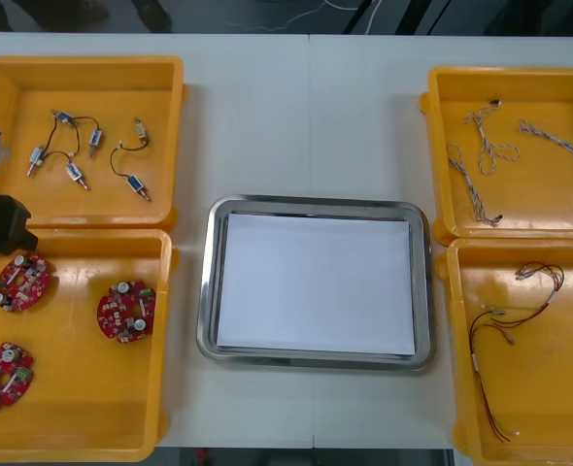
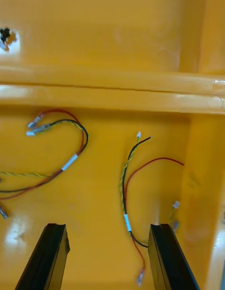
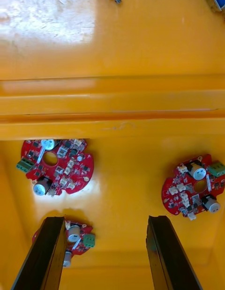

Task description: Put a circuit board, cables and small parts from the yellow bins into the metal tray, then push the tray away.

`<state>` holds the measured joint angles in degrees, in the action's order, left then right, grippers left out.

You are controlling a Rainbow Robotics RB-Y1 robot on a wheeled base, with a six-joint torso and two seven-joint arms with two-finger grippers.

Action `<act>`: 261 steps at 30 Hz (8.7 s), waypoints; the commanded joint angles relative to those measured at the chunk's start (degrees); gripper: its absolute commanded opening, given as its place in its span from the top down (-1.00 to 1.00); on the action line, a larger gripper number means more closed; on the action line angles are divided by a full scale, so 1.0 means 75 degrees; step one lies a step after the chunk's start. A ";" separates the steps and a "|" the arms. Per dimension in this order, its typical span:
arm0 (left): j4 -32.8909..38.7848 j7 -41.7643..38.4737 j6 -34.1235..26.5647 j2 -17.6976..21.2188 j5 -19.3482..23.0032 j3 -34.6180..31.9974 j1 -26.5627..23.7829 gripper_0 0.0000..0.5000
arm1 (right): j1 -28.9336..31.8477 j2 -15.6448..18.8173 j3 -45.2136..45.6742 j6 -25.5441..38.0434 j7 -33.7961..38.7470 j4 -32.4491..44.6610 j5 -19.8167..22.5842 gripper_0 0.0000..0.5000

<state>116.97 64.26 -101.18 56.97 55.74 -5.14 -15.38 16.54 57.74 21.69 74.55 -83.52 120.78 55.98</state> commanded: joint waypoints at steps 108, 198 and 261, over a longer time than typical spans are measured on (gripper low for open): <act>0.1044 -0.4255 0.3554 -0.2944 -0.3459 -0.0533 0.5168 -1.00 | -0.0190 0.0153 -0.2845 -0.3050 -0.2926 -0.3272 0.0587 -1.00; 0.2755 -0.4033 0.0741 -0.0050 0.0138 -0.1857 0.3633 1.00 | -0.4385 0.0258 -0.1790 0.4509 0.0004 0.3174 0.2098 1.00; 0.2579 -0.4314 -0.0103 0.0407 0.0947 0.2080 -0.1711 1.00 | -0.5932 0.0246 -0.3970 0.4321 0.0215 0.2658 0.1430 1.00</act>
<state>136.23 30.00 -102.06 58.64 62.97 7.61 -24.57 -26.33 59.12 -7.75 106.81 -84.90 140.71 66.58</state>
